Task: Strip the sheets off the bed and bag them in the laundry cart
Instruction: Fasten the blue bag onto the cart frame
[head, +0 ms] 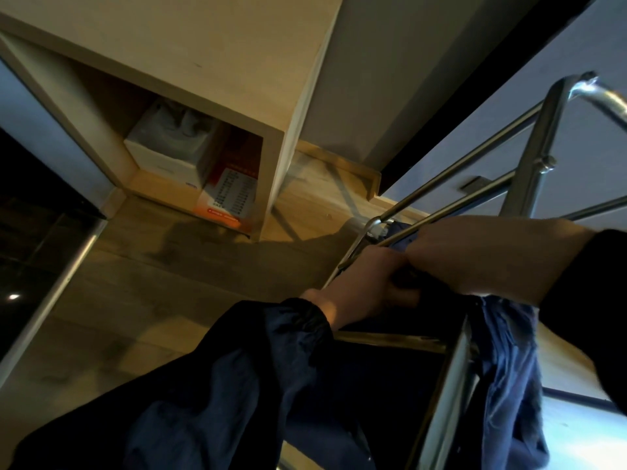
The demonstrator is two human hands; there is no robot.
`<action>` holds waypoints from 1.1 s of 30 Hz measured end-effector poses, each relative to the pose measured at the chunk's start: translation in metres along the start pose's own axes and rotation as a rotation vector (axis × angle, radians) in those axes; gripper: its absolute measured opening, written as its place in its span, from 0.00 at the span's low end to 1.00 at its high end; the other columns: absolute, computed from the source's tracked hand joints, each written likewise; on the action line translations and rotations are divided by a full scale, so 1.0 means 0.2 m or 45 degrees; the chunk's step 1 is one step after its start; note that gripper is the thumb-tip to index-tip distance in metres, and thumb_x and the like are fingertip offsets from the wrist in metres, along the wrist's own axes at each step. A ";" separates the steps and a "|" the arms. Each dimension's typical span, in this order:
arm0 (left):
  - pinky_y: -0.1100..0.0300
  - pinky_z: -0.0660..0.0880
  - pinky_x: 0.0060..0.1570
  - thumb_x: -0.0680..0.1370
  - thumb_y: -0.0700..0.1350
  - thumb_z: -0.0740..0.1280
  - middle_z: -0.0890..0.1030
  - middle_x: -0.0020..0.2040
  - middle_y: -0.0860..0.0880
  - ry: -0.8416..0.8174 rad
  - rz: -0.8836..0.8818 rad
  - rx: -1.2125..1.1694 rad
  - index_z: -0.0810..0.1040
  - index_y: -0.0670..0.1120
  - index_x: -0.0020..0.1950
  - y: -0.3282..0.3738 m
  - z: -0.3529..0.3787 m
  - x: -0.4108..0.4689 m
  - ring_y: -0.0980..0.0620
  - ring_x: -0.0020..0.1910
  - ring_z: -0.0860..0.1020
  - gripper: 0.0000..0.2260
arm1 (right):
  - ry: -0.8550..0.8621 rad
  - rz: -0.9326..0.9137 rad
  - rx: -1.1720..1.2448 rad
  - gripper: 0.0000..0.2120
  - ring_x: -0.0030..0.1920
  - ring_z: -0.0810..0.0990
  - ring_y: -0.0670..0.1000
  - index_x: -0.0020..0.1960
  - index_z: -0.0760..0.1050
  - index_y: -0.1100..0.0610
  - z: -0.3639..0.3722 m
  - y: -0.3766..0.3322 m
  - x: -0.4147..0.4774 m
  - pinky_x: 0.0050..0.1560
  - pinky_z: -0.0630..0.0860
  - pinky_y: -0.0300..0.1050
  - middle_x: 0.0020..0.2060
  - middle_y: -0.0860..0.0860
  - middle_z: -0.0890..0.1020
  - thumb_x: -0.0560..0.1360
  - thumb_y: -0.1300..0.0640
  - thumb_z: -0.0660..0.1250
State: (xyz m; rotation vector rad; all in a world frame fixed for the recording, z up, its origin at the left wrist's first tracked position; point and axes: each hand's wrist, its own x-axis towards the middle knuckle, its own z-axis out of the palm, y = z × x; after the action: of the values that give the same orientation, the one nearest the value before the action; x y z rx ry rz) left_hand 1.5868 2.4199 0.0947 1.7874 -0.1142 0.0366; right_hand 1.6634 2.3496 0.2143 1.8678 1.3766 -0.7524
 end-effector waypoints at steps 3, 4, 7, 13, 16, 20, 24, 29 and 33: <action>0.80 0.65 0.42 0.71 0.34 0.73 0.83 0.43 0.47 0.038 0.024 -0.072 0.82 0.38 0.51 -0.01 0.01 -0.01 0.53 0.51 0.78 0.10 | -0.079 0.022 -0.106 0.14 0.29 0.63 0.44 0.34 0.64 0.50 -0.04 0.01 -0.02 0.32 0.63 0.38 0.30 0.46 0.64 0.77 0.60 0.60; 0.79 0.66 0.43 0.71 0.35 0.73 0.83 0.43 0.47 0.047 0.020 -0.079 0.82 0.39 0.52 -0.01 0.02 -0.01 0.53 0.50 0.79 0.11 | -0.100 0.038 -0.129 0.14 0.29 0.63 0.42 0.34 0.63 0.50 -0.05 0.01 -0.03 0.32 0.64 0.37 0.30 0.45 0.63 0.77 0.59 0.60; 0.78 0.65 0.42 0.70 0.35 0.73 0.80 0.41 0.50 0.077 0.010 -0.068 0.82 0.40 0.54 -0.02 0.03 -0.01 0.52 0.48 0.79 0.12 | -0.057 0.037 -0.154 0.12 0.34 0.71 0.45 0.36 0.64 0.51 -0.02 0.03 -0.03 0.42 0.73 0.40 0.31 0.45 0.65 0.78 0.57 0.61; 0.79 0.64 0.36 0.70 0.35 0.73 0.77 0.36 0.54 0.101 -0.019 -0.023 0.82 0.39 0.48 0.02 0.02 -0.02 0.56 0.42 0.78 0.08 | -0.006 0.035 -0.169 0.20 0.33 0.71 0.48 0.31 0.55 0.49 0.01 0.02 -0.03 0.46 0.76 0.42 0.28 0.45 0.64 0.79 0.55 0.58; 0.79 0.65 0.35 0.69 0.35 0.73 0.75 0.34 0.56 0.085 -0.036 -0.032 0.82 0.40 0.47 0.04 0.02 -0.03 0.57 0.41 0.78 0.07 | -0.003 0.023 -0.158 0.18 0.36 0.74 0.50 0.32 0.59 0.51 0.02 0.03 -0.02 0.46 0.77 0.44 0.29 0.46 0.66 0.79 0.54 0.58; 0.78 0.66 0.34 0.68 0.37 0.75 0.79 0.36 0.51 0.098 -0.058 0.056 0.80 0.39 0.46 0.05 0.02 -0.02 0.52 0.40 0.79 0.09 | -0.022 -0.032 -0.122 0.09 0.33 0.72 0.47 0.41 0.68 0.51 0.05 0.04 0.01 0.37 0.70 0.38 0.29 0.45 0.66 0.80 0.55 0.57; 0.73 0.66 0.39 0.69 0.40 0.75 0.83 0.45 0.43 0.131 -0.083 0.105 0.79 0.39 0.49 0.06 0.04 -0.02 0.49 0.44 0.81 0.11 | -0.026 -0.045 -0.175 0.10 0.35 0.70 0.46 0.48 0.77 0.52 0.07 0.04 0.03 0.31 0.61 0.32 0.32 0.47 0.69 0.80 0.56 0.57; 0.69 0.64 0.42 0.69 0.40 0.75 0.83 0.42 0.41 0.144 -0.076 0.179 0.80 0.37 0.45 0.06 0.05 -0.02 0.46 0.43 0.81 0.09 | -0.010 -0.050 -0.142 0.09 0.30 0.68 0.45 0.41 0.70 0.50 0.07 0.02 0.03 0.35 0.68 0.37 0.29 0.45 0.65 0.79 0.57 0.59; 0.80 0.63 0.37 0.69 0.37 0.74 0.83 0.41 0.42 0.195 0.011 0.115 0.81 0.37 0.45 0.03 0.05 -0.05 0.56 0.39 0.76 0.08 | 0.007 -0.018 -0.069 0.12 0.38 0.77 0.49 0.36 0.66 0.50 0.07 0.04 0.02 0.46 0.76 0.42 0.34 0.46 0.72 0.79 0.54 0.59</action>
State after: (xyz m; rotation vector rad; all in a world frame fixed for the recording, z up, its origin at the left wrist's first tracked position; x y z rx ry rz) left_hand 1.5765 2.4098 0.0986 1.8674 -0.0102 0.1867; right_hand 1.6714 2.3398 0.2046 1.8211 1.4013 -0.7106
